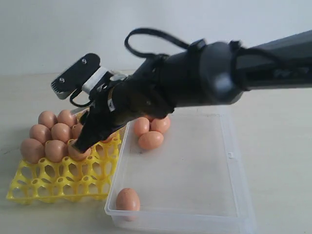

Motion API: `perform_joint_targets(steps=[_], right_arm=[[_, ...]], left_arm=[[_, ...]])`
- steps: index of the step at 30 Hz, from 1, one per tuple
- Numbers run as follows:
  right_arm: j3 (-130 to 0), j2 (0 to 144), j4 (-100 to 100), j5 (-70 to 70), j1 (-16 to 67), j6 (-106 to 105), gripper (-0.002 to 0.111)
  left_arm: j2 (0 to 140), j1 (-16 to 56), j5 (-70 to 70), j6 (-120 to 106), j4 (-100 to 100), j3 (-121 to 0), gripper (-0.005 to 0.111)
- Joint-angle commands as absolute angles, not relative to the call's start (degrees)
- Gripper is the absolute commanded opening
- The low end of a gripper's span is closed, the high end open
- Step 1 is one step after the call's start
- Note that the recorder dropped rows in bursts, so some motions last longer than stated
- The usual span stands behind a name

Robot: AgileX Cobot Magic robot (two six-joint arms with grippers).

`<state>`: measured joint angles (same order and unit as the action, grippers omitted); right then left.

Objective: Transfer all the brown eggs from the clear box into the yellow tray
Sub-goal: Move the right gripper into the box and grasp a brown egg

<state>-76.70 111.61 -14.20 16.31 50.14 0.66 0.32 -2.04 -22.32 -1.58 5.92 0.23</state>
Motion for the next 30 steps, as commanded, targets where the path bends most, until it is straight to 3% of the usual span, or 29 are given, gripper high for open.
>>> perform_joint_targets(steps=[1, 4, 6, 14, 30], right_arm=[[-77.0, 107.3, -23.6, 35.8, 47.3, -2.5, 0.033], [-76.9, 107.6, -27.3, 41.9, 45.8, -2.5, 0.022], [-76.9, 108.2, -26.9, 41.9, 45.1, -2.6, 0.023], [-76.9, 112.0, -25.6, 38.7, 45.3, -6.4, 0.068], [-77.0, 117.5, -29.5, 28.7, 45.3, -8.9, 0.069]], left_arm=[[0.0, -1.7, -21.8, -1.3, 5.8, 0.0, 0.000], [0.0, -1.7, -21.8, -1.3, 5.8, 0.0, 0.000], [0.0, -1.7, -21.8, -1.3, 5.8, 0.0, 0.000], [0.0, -1.7, -21.8, -1.3, 5.8, 0.0, 0.000], [0.0, -1.7, -21.8, -1.3, 5.8, 0.0, 0.000]])
